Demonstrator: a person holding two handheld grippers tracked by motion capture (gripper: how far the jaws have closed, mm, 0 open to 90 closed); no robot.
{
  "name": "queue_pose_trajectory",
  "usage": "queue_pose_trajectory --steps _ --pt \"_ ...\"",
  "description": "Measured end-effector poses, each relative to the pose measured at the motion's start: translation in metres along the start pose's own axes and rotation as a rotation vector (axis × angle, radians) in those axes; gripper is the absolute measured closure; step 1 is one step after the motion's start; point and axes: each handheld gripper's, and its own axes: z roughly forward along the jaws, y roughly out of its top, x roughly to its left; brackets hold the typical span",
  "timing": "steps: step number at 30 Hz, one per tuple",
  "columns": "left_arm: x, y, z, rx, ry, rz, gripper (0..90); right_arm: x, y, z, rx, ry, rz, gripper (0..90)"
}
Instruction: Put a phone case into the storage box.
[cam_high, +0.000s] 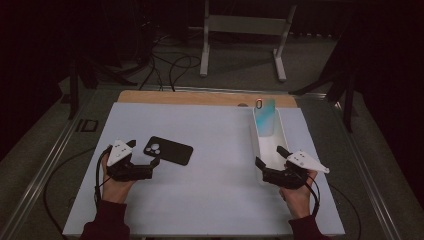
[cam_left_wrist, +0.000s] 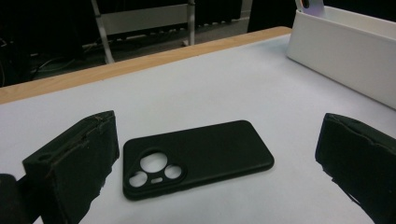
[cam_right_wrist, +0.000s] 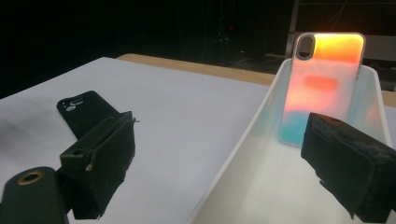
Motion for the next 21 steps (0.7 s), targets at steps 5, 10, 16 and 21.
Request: queue_pose_trajectory --steps 5,10,16,21 --pt "-0.002 0.008 0.008 -0.001 -0.009 0.012 0.0 0.001 0.0 0.0 -0.005 0.003 0.001 9.5" --pt "-0.005 0.015 0.022 0.002 -0.016 0.022 0.0 0.002 0.0 -0.001 -0.011 0.0 -0.003 9.5" --pt "-0.006 0.022 0.04 0.0 -0.031 0.023 0.1 0.002 0.001 -0.002 -0.017 0.004 0.003 9.6" --pt "-0.008 0.026 0.057 0.024 -0.04 0.035 0.1 0.001 0.001 -0.003 -0.023 0.002 0.008 9.5"
